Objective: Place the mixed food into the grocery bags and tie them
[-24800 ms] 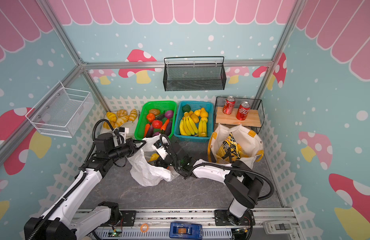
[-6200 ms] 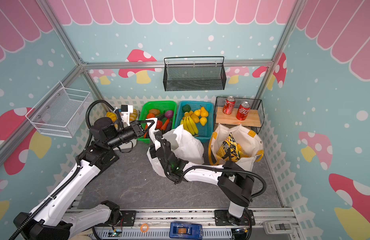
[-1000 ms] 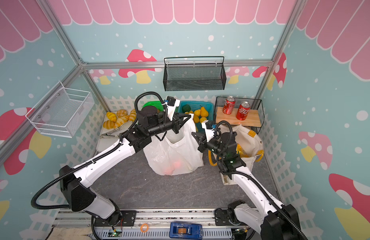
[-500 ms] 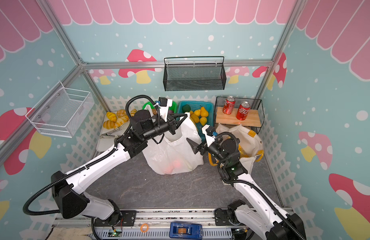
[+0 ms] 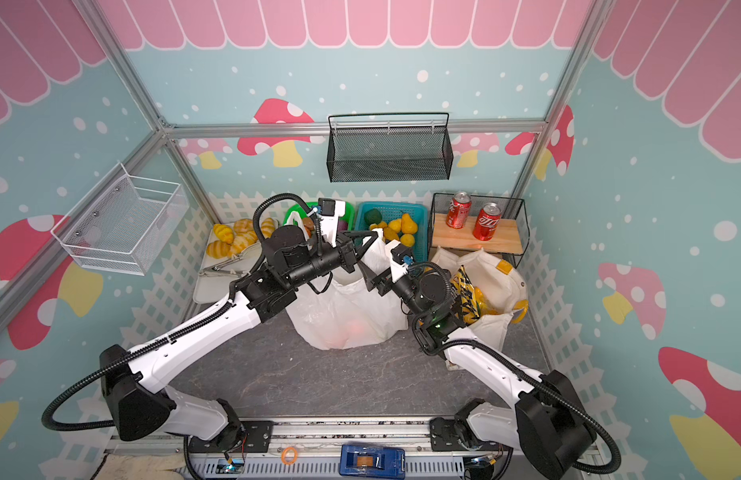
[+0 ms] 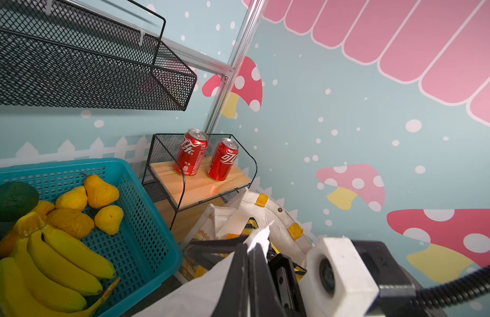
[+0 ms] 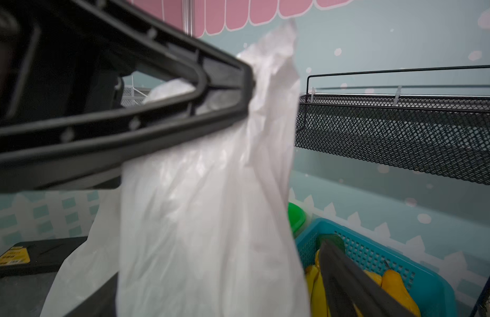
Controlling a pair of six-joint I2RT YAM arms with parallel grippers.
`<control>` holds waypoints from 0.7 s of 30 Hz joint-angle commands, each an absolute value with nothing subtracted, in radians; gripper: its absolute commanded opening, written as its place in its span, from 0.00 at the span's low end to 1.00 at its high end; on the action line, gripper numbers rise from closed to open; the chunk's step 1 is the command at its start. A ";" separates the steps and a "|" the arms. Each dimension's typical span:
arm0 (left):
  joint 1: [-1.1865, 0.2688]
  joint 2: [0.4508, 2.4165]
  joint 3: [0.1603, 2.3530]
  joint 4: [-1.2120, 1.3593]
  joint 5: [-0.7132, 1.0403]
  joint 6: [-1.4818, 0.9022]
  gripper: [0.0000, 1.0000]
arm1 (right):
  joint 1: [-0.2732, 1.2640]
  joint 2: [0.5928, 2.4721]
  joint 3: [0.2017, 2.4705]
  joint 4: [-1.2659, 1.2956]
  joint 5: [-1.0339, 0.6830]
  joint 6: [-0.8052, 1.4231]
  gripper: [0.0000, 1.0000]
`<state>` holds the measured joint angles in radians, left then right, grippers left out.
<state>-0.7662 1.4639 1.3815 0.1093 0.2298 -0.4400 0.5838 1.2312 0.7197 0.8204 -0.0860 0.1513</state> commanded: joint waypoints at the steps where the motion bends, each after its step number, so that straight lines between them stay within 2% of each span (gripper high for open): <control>1: -0.786 1.429 1.381 0.121 0.222 -0.496 0.00 | 0.603 1.261 0.746 0.956 0.079 0.195 0.86; 5: -0.801 1.425 1.372 0.132 0.231 -0.524 0.00 | 0.634 1.309 0.736 1.021 0.274 0.220 0.83; 7: -0.802 1.424 1.368 0.141 0.241 -0.543 0.00 | 0.640 1.331 0.738 0.995 0.366 0.249 0.77; 10: -0.802 1.416 1.357 0.153 0.249 -0.566 0.00 | 0.641 1.361 0.720 0.941 0.448 0.306 0.64; 15: -0.802 1.392 1.349 0.142 0.223 -0.555 0.00 | 0.640 1.379 0.612 0.925 0.462 0.352 0.39; 18: -0.800 1.385 1.351 0.122 0.195 -0.535 0.00 | 0.642 1.375 0.569 0.911 0.424 0.334 0.32; 21: -0.794 1.383 1.357 0.096 0.158 -0.520 0.00 | 0.641 1.371 0.555 0.863 0.407 0.319 0.31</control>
<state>-0.7998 1.4570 1.3350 0.0372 0.2008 -0.5304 0.6559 1.3602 0.5922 0.9554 0.3664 0.3161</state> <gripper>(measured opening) 0.047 0.310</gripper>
